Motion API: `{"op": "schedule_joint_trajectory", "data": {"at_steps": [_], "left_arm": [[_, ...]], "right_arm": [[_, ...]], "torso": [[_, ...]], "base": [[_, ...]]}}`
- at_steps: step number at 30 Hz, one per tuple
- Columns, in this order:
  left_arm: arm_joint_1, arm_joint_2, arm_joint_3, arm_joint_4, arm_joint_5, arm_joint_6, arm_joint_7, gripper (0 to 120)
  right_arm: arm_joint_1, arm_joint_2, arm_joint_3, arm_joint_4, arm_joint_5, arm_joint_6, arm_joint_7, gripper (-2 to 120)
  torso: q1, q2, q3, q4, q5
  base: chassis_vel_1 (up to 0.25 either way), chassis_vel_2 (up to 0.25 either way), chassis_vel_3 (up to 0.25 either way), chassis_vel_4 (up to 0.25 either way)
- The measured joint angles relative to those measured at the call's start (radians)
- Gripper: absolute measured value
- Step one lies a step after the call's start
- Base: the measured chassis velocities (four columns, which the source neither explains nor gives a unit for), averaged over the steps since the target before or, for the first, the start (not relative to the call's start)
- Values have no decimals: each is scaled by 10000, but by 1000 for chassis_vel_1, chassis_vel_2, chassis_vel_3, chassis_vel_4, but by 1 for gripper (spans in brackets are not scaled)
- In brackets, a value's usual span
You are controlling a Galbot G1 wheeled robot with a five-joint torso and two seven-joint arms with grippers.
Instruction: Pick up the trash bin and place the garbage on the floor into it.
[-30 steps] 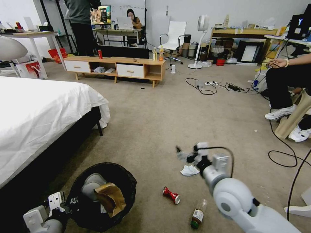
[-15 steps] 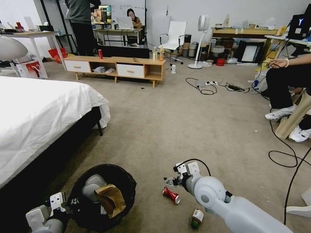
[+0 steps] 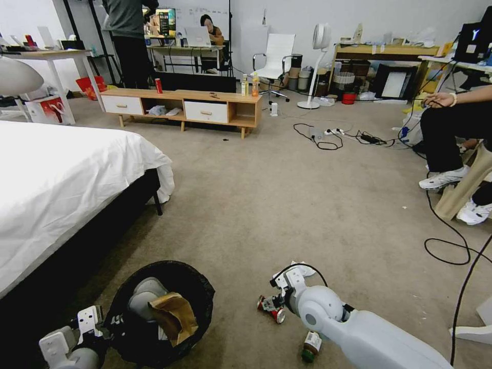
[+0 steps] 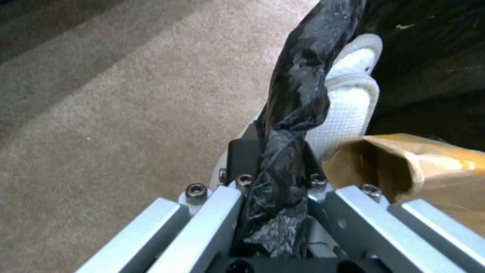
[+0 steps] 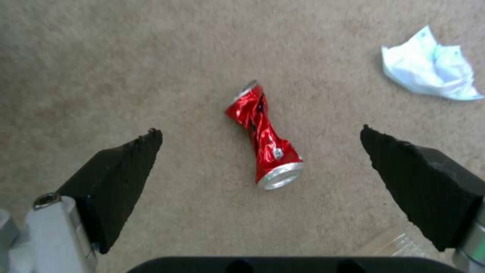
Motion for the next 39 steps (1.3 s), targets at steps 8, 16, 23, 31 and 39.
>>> {"op": "schedule_joint_trajectory", "data": {"at_steps": [8,16,23,31,39], "left_arm": [[11,-102,-32,0,46,-24,18,2],[11,-150,-59,-10,55,-44,24,2],[29,-186,-58,-64,55,-53,45,2],[42,-167,-58,-55,48,-73,62,2],[123,-139,-82,-35,47,-111,125,2]], "right_arm": [[228,566,-432,-1688,-769,359,-945,100],[350,1016,-718,-2446,-1266,649,-1459,100],[400,1637,-763,-3592,-2080,1198,-2191,100],[401,2402,-734,-4873,-2753,1567,-2462,100],[411,2888,-571,-6128,-3463,1937,-2973,100]], "torso": [[0,0,0,0,0],[-1,-1,0,0,0],[0,-1,0,-2,0],[0,0,0,1,0],[-1,0,-1,1,0]], "base": [[0,0,0,0],[0,0,0,0],[0,0,0,0],[0,0,0,0],[0,0,0,0]]}}
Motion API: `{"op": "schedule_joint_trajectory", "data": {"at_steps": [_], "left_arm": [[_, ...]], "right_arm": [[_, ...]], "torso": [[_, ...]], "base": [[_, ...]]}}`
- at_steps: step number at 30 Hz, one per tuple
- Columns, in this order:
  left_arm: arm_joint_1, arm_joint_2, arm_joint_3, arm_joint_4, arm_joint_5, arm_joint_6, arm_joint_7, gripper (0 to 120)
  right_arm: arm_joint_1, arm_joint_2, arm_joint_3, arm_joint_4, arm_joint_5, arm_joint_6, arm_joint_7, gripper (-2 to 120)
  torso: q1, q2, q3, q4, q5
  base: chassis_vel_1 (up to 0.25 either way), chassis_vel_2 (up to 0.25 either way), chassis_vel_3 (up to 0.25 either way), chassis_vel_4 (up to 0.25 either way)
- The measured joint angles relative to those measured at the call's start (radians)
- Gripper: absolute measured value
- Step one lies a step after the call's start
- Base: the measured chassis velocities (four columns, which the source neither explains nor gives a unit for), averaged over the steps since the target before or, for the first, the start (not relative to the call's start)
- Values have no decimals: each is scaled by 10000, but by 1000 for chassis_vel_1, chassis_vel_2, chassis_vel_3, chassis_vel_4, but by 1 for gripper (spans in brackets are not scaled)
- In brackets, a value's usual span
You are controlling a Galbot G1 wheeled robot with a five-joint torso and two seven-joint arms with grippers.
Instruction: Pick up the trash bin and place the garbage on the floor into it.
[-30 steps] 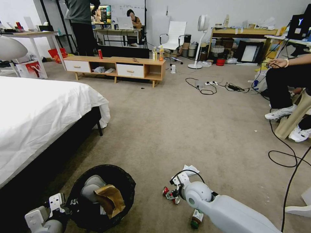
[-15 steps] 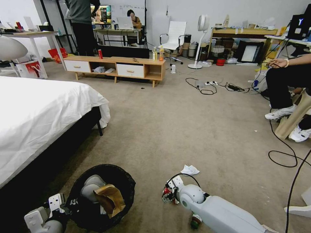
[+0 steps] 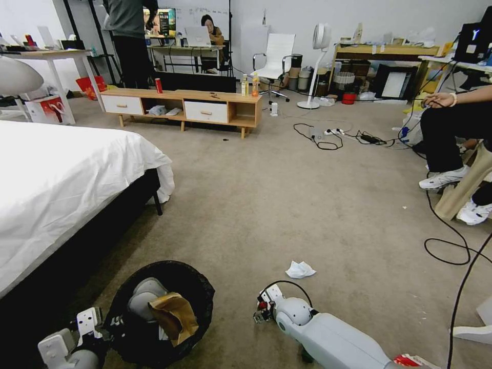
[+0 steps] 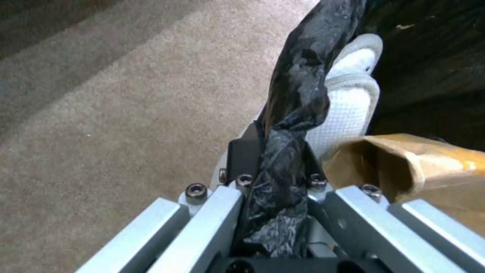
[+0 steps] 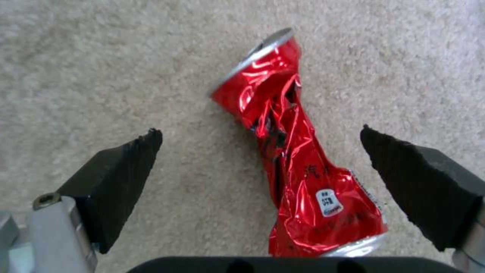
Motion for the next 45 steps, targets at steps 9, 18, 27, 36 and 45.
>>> {"op": "schedule_joint_trajectory", "data": {"at_steps": [9,18,27,36,45], "left_arm": [[11,-3,-4,27,3,-12,8,2],[21,-32,8,46,38,-41,14,2],[-3,-69,24,134,123,-55,25,2],[-76,-104,82,238,195,-74,51,2],[-102,-114,141,207,192,-25,31,2]], "right_arm": [[-133,36,112,-282,-255,141,-173,100],[-320,18,186,-238,-340,202,-173,87],[-432,-21,302,-208,-438,298,-162,52],[-601,-155,390,-75,-528,367,-151,26],[-846,-800,524,838,-146,272,51,26]], "torso": [[0,1,1,-2,0],[0,1,0,-1,0],[0,1,0,0,2],[0,3,-1,-1,1],[0,2,1,-4,1]], "base": [[0,0,0,0],[0,0,0,0],[0,0,0,0],[0,0,0,0],[0,0,0,0]]}}
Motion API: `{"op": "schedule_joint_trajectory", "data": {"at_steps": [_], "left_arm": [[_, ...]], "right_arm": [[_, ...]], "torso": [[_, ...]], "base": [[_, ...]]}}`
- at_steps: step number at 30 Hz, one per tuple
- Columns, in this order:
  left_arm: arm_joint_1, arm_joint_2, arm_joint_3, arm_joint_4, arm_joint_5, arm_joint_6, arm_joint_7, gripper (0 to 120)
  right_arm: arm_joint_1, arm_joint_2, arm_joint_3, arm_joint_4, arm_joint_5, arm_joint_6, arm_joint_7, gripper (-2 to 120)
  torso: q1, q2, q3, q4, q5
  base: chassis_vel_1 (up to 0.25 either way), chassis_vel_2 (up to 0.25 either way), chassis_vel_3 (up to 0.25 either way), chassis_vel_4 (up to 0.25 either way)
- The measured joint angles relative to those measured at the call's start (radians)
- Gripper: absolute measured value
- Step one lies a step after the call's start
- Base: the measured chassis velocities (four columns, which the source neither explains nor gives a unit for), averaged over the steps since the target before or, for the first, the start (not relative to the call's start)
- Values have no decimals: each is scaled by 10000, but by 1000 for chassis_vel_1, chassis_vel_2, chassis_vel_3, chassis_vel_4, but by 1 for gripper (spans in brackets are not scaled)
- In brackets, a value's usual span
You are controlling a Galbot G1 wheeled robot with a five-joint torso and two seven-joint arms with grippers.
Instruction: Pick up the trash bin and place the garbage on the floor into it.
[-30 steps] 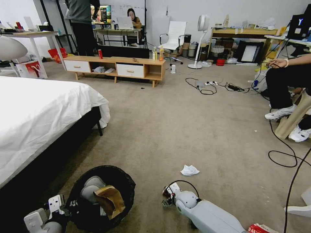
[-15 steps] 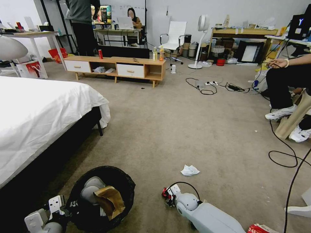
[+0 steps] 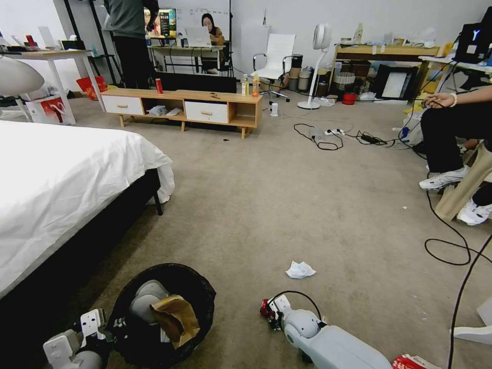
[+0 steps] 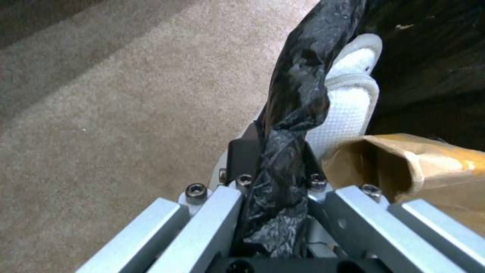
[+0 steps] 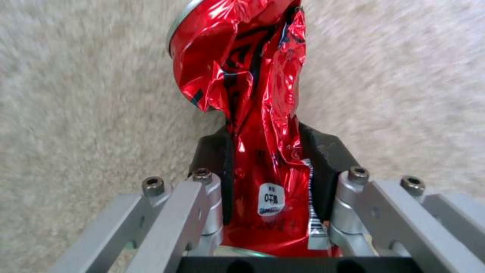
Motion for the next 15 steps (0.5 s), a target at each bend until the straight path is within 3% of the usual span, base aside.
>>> {"op": "schedule_joint_trajectory", "data": {"at_steps": [8,15], "left_arm": [[-5,39,7,-182,-89,91,-102,2],[-128,160,3,-253,-291,258,-327,2]], "right_arm": [[-3,-1053,490,2049,1024,-92,629,26],[177,-2081,1192,4990,2183,-69,1213,26]], "torso": [[-1,0,0,2,0],[0,-2,0,2,0]], "base": [[0,0,0,0],[0,0,0,0]]}}
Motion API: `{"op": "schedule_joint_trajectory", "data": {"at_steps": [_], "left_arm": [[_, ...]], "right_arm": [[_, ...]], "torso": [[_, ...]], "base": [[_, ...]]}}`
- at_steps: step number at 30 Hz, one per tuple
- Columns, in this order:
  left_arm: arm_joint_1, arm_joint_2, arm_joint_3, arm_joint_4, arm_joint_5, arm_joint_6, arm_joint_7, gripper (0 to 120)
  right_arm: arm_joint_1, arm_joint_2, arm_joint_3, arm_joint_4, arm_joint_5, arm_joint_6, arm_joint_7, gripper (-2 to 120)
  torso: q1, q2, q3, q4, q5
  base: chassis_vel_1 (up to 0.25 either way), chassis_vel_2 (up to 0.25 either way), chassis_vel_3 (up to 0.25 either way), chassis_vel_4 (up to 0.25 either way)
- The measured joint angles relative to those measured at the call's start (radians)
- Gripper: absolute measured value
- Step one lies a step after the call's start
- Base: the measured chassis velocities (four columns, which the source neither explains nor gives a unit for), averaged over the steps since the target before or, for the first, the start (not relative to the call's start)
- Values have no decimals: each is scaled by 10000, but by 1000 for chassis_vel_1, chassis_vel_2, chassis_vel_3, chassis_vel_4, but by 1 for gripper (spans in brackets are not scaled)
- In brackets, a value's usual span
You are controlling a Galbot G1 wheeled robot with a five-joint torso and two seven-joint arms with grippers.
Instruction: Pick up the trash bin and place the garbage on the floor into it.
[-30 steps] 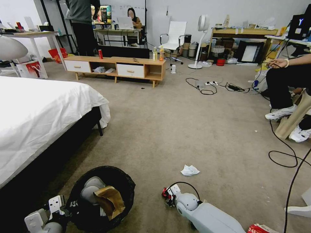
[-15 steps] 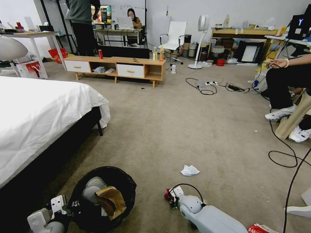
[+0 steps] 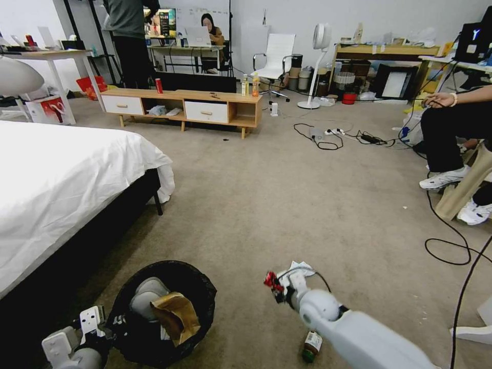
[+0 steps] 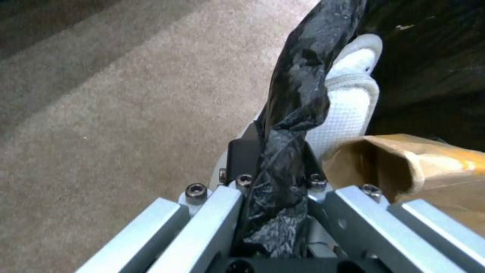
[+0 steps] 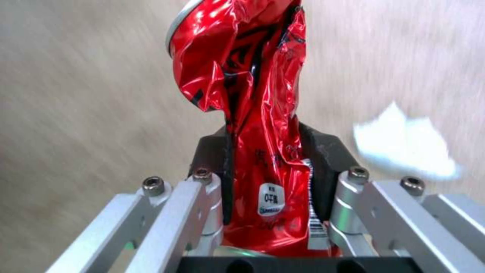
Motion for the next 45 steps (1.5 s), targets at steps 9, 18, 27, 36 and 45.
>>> {"op": "schedule_joint_trajectory", "data": {"at_steps": [9,18,27,36,45], "left_arm": [[-217,204,-15,5,-502,53,-287,2],[-216,346,92,-176,-686,65,-372,2],[-168,469,94,-353,-895,65,-486,2],[-165,489,104,-449,-940,65,-512,2],[-153,437,109,-572,-952,64,-513,2]], "right_arm": [[627,-668,866,3672,1427,-98,886,26],[1888,-186,412,5706,4104,211,1336,26],[3124,441,-1113,5910,5512,331,1798,26],[3716,1055,-2456,5452,5913,94,2229,26],[3586,1597,-3270,4773,5631,-64,2350,26]], "torso": [[0,0,0,0,0],[0,0,0,2,-2],[0,0,0,2,-1],[-1,0,0,1,-2],[-1,0,1,1,-1]], "base": [[0,0,0,0],[0,0,0,0],[0,0,0,0],[0,0,0,0],[0,0,0,0]]}}
